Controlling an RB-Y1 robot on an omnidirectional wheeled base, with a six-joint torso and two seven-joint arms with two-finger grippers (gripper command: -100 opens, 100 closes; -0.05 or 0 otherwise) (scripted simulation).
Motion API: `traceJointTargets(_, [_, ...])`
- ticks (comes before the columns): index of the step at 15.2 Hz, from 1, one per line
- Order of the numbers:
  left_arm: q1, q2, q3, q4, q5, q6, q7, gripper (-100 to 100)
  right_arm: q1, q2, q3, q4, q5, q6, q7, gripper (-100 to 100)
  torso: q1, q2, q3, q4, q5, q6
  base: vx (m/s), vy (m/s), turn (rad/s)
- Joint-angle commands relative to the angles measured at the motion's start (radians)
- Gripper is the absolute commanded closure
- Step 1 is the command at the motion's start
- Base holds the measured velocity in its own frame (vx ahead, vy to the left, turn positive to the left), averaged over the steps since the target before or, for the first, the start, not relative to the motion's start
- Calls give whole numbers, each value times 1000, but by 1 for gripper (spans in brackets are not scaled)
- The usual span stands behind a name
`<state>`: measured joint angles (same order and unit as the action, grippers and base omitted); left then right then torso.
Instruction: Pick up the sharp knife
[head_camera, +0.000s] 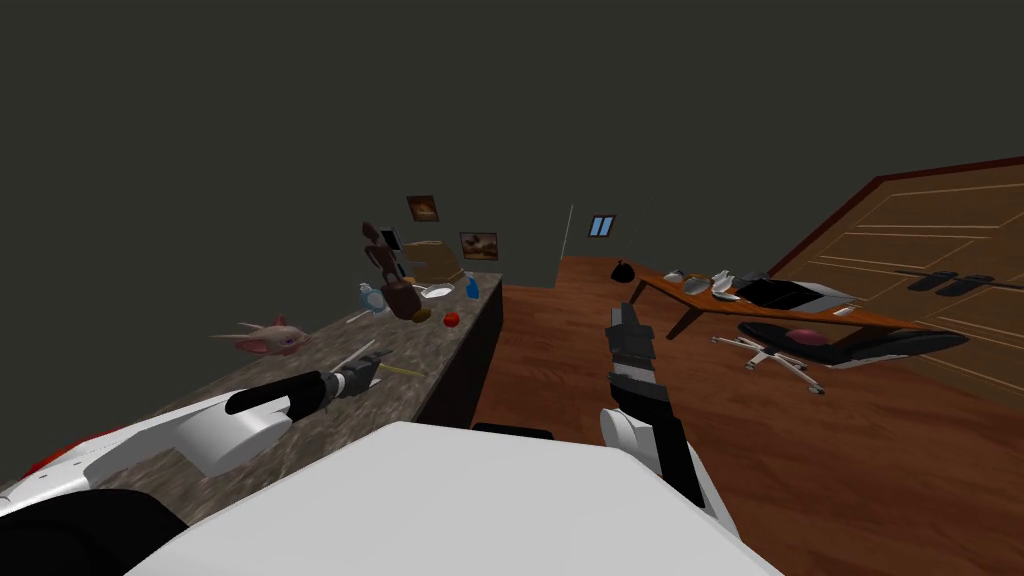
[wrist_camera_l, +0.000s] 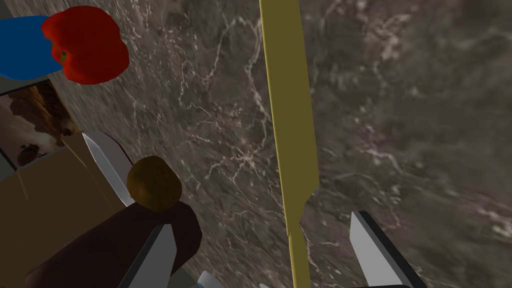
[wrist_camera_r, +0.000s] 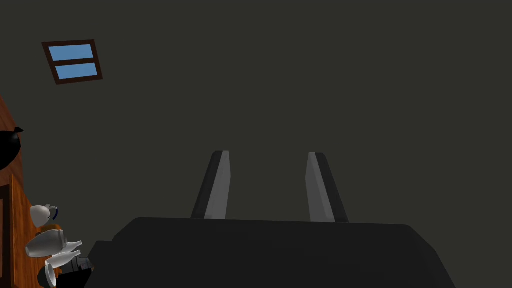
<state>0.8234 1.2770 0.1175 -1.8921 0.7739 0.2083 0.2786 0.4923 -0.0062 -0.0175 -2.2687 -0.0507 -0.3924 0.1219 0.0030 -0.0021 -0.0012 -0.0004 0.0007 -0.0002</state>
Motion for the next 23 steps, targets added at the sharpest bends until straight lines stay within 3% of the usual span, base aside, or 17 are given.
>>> traceJointTargets(1, [9, 16, 1, 3, 10, 3, 5, -100, 0, 0, 0, 0, 0, 0, 0, 0, 0, 0, 0, 0, 0, 0, 4, 14, -25])
traceJointTargets(23, [24, 37, 4, 6, 24, 11, 11, -100, 0, 0, 0, 0, 0, 0, 0, 0, -2, 0, 0, 0, 0, 0, 1, 4, -6])
